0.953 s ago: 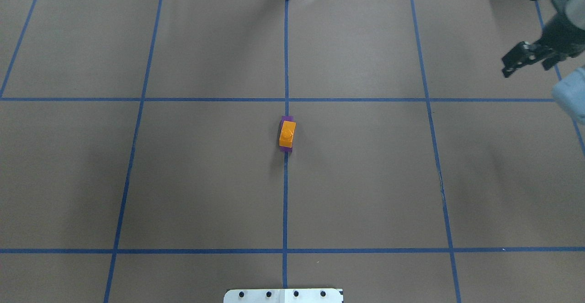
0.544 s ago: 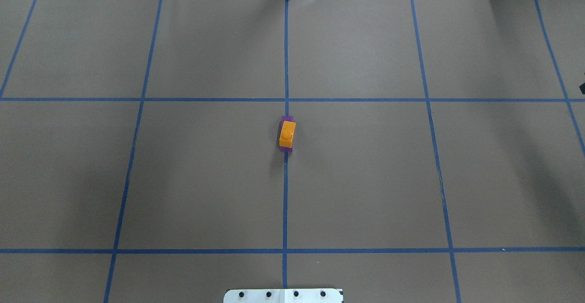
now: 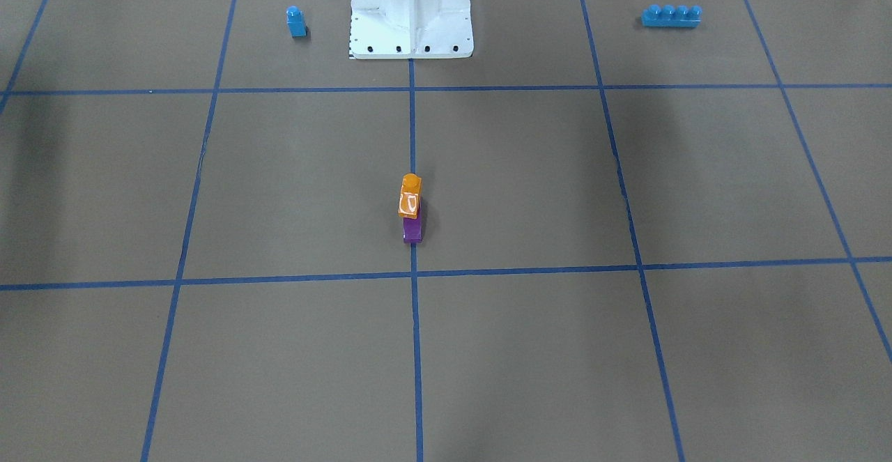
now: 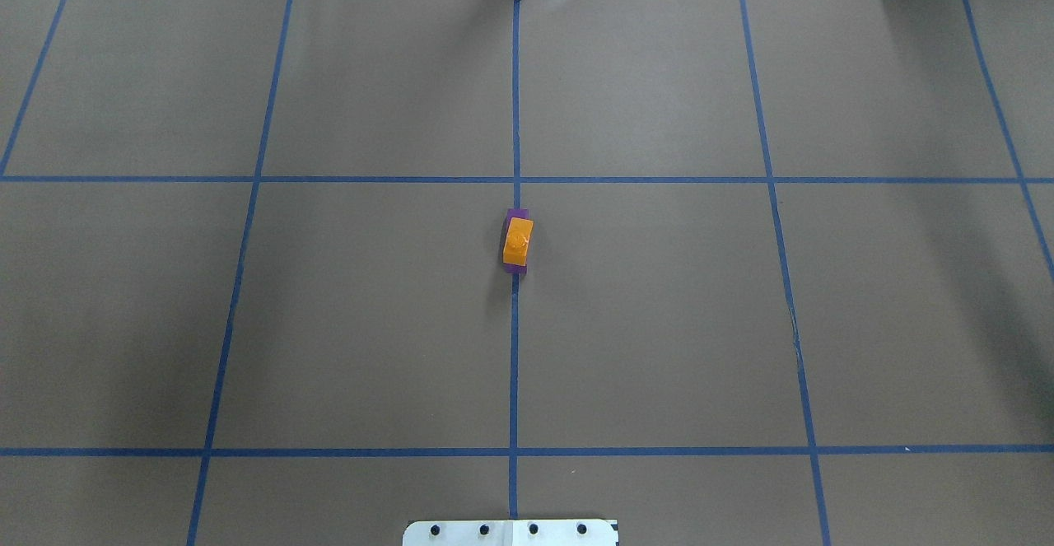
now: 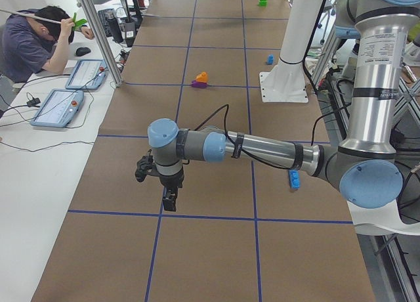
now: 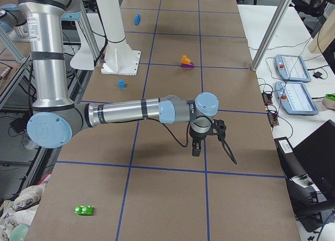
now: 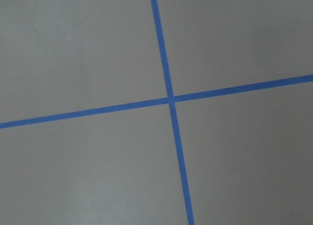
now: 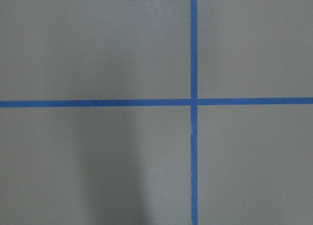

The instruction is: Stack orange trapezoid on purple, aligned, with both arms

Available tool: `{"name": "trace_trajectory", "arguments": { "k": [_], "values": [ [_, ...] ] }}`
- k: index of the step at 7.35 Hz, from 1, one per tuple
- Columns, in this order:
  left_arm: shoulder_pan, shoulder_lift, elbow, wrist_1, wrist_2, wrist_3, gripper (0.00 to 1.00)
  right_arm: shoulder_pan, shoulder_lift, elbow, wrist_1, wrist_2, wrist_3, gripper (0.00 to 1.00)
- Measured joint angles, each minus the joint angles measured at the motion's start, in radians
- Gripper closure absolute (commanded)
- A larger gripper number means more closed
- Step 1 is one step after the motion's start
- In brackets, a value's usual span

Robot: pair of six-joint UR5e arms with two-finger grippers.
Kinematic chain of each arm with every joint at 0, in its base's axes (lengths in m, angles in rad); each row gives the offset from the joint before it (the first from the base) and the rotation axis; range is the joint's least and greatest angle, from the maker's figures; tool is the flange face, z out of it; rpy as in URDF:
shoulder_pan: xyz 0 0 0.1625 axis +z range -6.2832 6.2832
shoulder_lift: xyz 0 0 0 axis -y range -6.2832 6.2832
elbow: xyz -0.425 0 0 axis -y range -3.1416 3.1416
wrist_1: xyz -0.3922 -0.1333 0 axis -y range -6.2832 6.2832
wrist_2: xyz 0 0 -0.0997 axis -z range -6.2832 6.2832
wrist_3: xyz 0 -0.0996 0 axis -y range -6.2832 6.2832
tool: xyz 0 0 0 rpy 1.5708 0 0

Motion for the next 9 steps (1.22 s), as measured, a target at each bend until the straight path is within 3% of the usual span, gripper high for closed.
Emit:
{"name": "trace_trajectory", "arguments": {
  "k": [3,9],
  "values": [
    [-0.018,0.009,0.044,-0.002,-0.085,0.081,0.0,0.036,-0.03,-0.011,0.002,0.051,-0.047,0.0],
    [-0.046,0.008,0.053,-0.002,-0.105,0.115,0.0,0.074,-0.05,0.013,0.004,0.059,-0.075,0.0]
  ]
}}
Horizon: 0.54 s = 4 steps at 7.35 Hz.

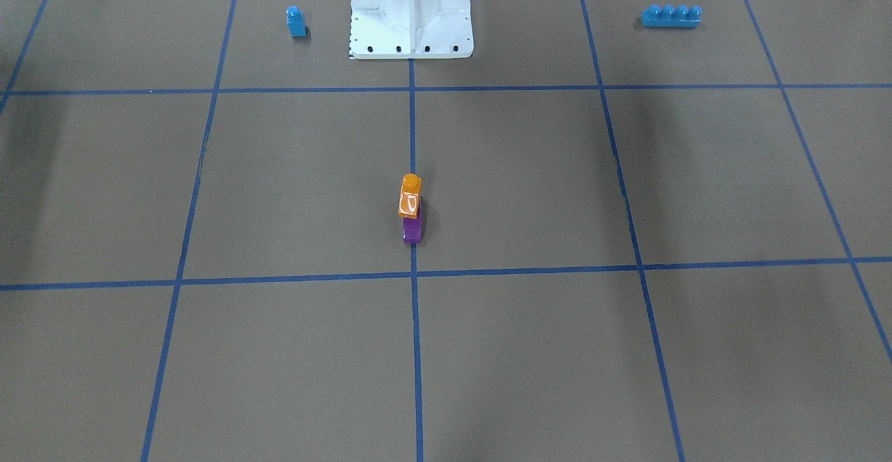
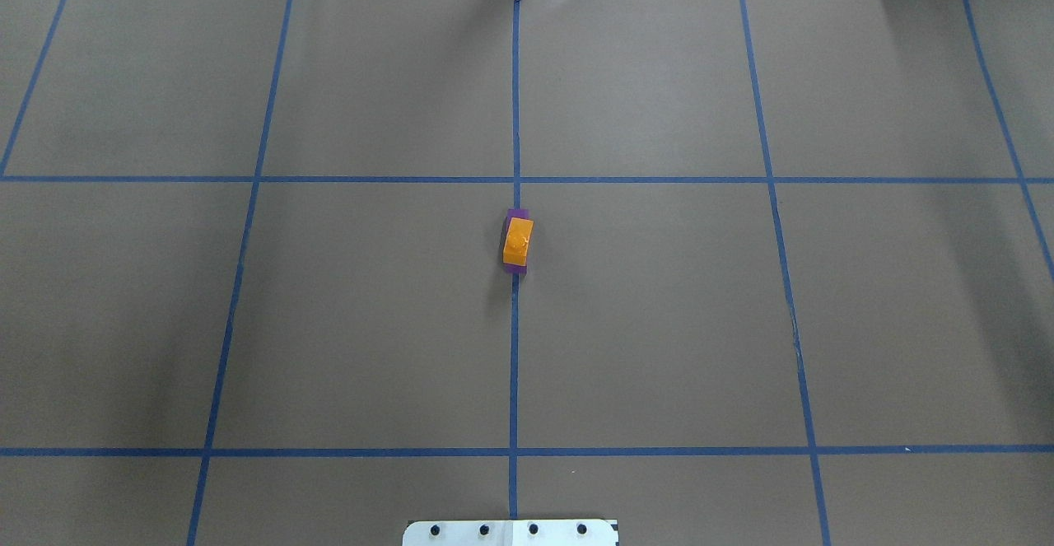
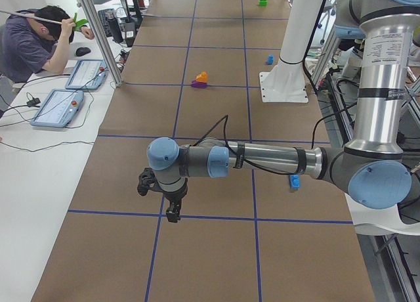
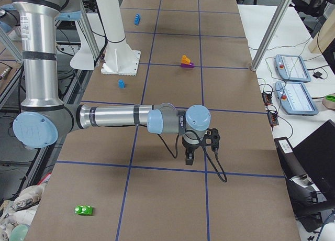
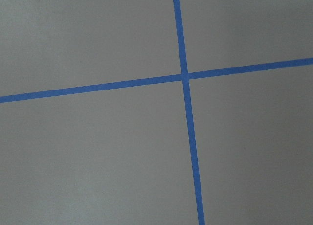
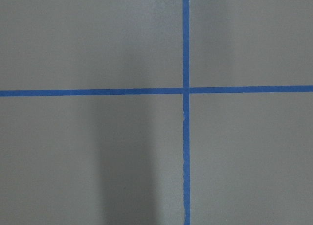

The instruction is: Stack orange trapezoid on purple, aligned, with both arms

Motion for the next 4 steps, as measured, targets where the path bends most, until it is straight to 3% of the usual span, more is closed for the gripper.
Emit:
{"name": "trace_trajectory", "arguments": {
  "k": [4],
  "values": [
    [-0.003,0.0,0.023,0.0,0.001,0.0,0.0,0.048,-0.012,-0.004,-0.003,0.002,-0.005,0.0]
  ]
}}
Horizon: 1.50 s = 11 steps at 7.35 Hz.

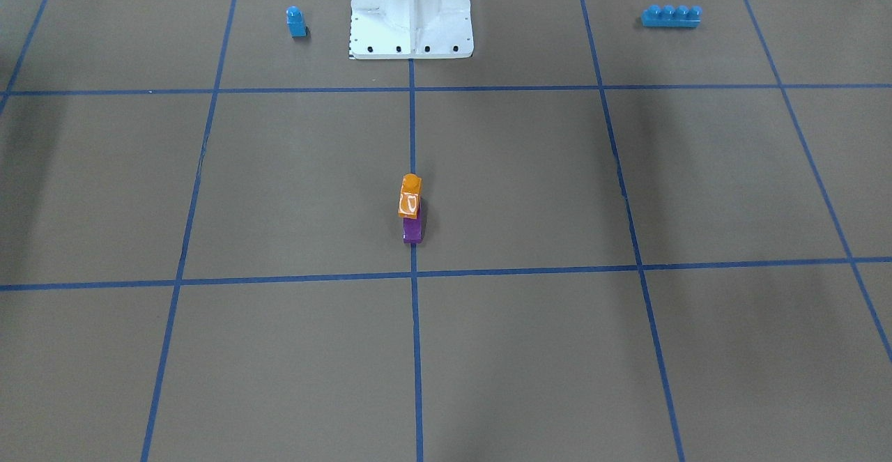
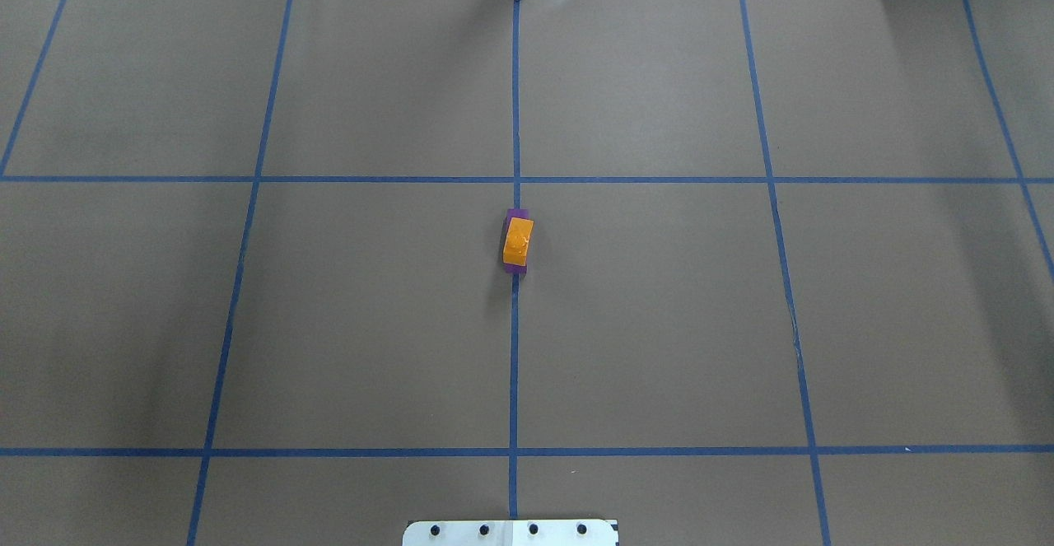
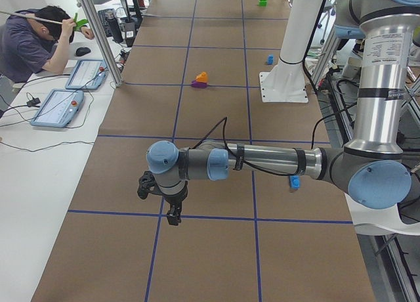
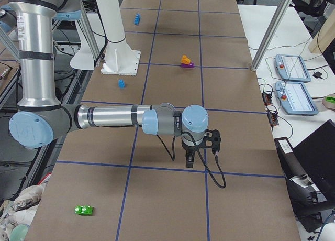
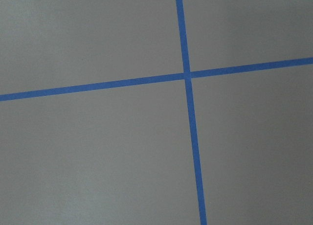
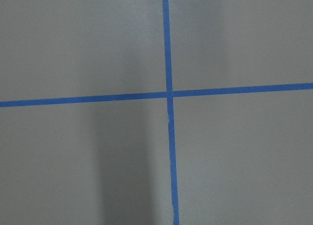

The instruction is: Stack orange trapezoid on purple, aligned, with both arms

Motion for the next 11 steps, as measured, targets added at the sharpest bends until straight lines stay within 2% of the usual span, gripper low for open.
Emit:
{"name": "trace_trajectory", "arguments": {
  "k": [11],
  "values": [
    [-0.003,-0.004,0.009,0.0,0.002,0.0,0.0,0.003,-0.016,-0.001,0.0,-0.002,-0.004,0.0]
  ]
}}
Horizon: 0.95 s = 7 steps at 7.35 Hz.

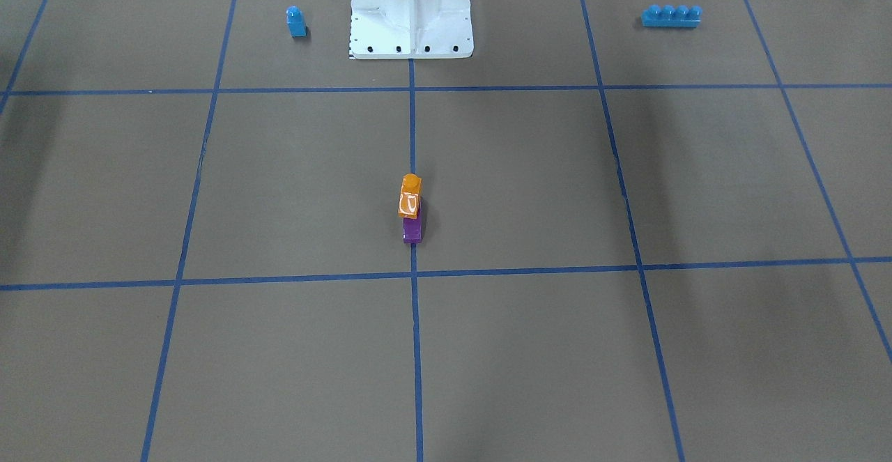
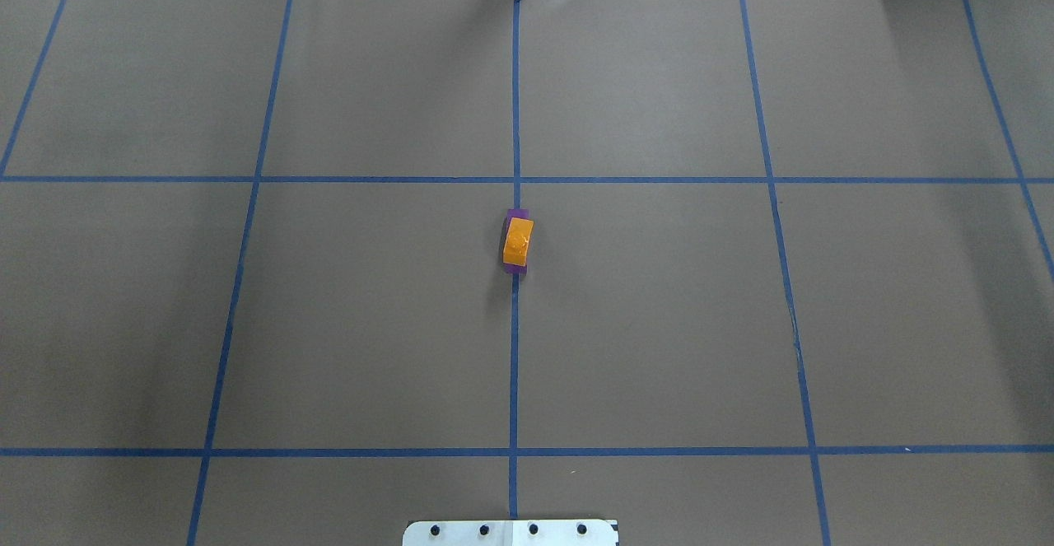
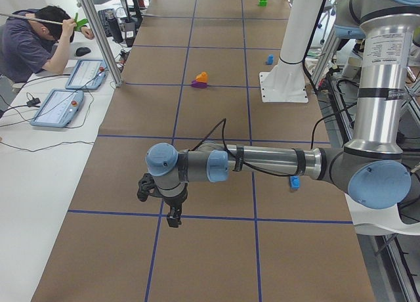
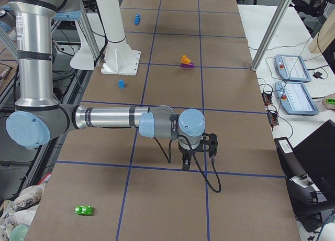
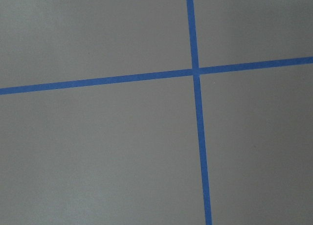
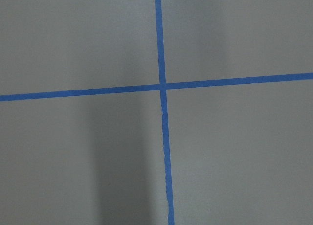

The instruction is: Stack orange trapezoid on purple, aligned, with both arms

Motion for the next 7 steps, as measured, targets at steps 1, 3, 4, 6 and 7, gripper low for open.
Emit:
{"name": "trace_trajectory", "arguments": {
  "k": [1,3,4,6,7],
  "values": [
    [0.0,0.0,0.001,0.0,0.0,0.0,0.0,0.0,0.0,0.0,0.0,0.001,0.0,0.0],
    [0.0,-0.001,0.001,0.0,0.0,-0.001,0.0,0.0,0.0,0.001,-0.002,0.001,0.001,0.0],
    [0.0,-0.001,0.002,0.0,0.0,-0.001,0.0,-0.001,0.0,0.001,-0.006,0.0,0.005,0.0],
    [0.0,-0.003,0.002,0.0,0.002,-0.006,0.0,-0.001,-0.001,-0.011,-0.01,-0.005,0.014,0.0],
    [0.0,-0.004,0.001,0.001,0.002,-0.008,0.0,-0.001,0.0,-0.025,-0.01,-0.007,0.018,0.0]
  ]
}}
